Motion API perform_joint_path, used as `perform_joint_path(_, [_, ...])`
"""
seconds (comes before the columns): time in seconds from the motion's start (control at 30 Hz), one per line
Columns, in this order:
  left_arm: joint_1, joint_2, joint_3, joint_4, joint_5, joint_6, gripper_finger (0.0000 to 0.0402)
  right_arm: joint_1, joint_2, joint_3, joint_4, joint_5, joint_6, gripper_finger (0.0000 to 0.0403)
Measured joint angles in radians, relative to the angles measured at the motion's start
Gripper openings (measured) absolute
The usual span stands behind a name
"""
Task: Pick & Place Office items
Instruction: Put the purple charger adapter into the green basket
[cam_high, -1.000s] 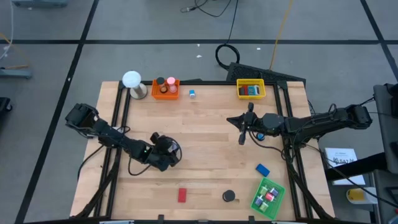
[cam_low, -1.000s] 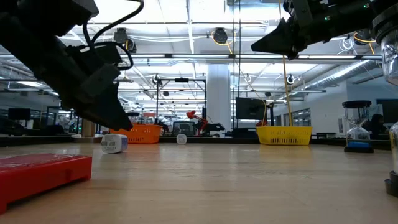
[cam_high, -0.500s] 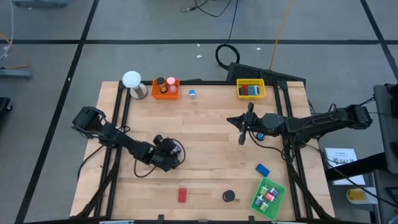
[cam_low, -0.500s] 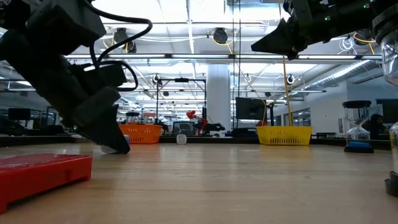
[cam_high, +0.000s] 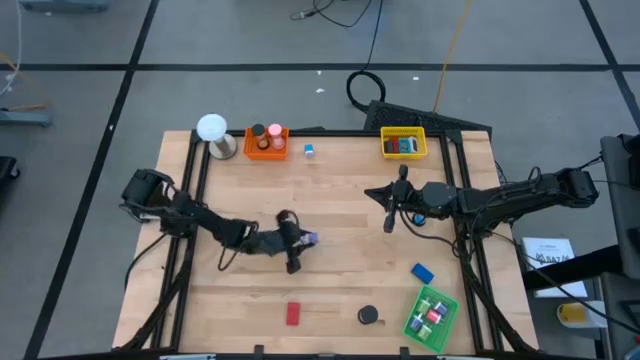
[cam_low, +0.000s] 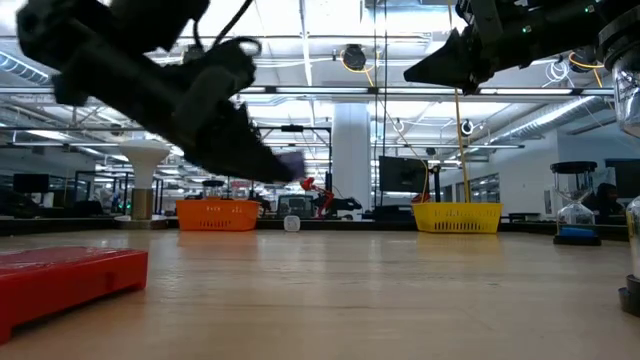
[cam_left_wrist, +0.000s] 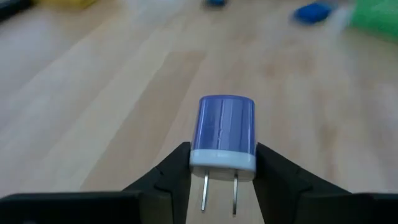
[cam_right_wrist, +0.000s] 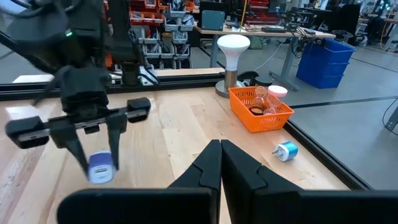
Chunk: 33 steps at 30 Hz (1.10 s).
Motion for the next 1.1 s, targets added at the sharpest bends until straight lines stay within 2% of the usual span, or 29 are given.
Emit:
perform_joint_path(0.1, [0.056, 0.047, 0.009, 0.139, 0.120, 0.110, 0.0138, 0.000, 0.000, 0.000, 0.001, 0.000, 0.000, 0.0000])
perform_joint_path(0.17, [0.084, 0.103, 0.039, 0.176, 0.168, 0.148, 0.0138, 0.000, 0.000, 0.000, 0.000, 0.000, 0.000, 0.0000])
perform_joint_path(0.33, [0.121, 0.289, 0.211, 0.173, 0.261, 0.217, 0.0138, 0.000, 0.000, 0.000, 0.001, 0.000, 0.000, 0.0000])
perform_joint_path(0.47, [0.135, 0.396, 0.356, 0.047, 0.335, 0.276, 0.0138, 0.000, 0.000, 0.000, 0.000, -0.002, 0.000, 0.0000])
perform_joint_path(0.57, [0.144, 0.433, 0.425, -0.021, 0.336, 0.272, 0.0138, 0.000, 0.000, 0.000, -0.001, -0.003, -0.001, 0.0000])
perform_joint_path(0.7, [0.146, 0.447, 0.445, -0.034, 0.332, 0.267, 0.0143, 0.000, 0.000, 0.000, -0.001, -0.003, -0.001, 0.0000])
perform_joint_path(0.93, [0.146, 0.446, 0.445, -0.059, 0.326, 0.233, 0.0212, 0.000, 0.000, 0.000, -0.001, -0.004, -0.008, 0.0000])
perform_joint_path(1.1, [0.145, 0.416, 0.445, -0.153, 0.306, 0.234, 0.0241, 0.000, 0.000, 0.000, -0.001, -0.004, -0.008, 0.0000])
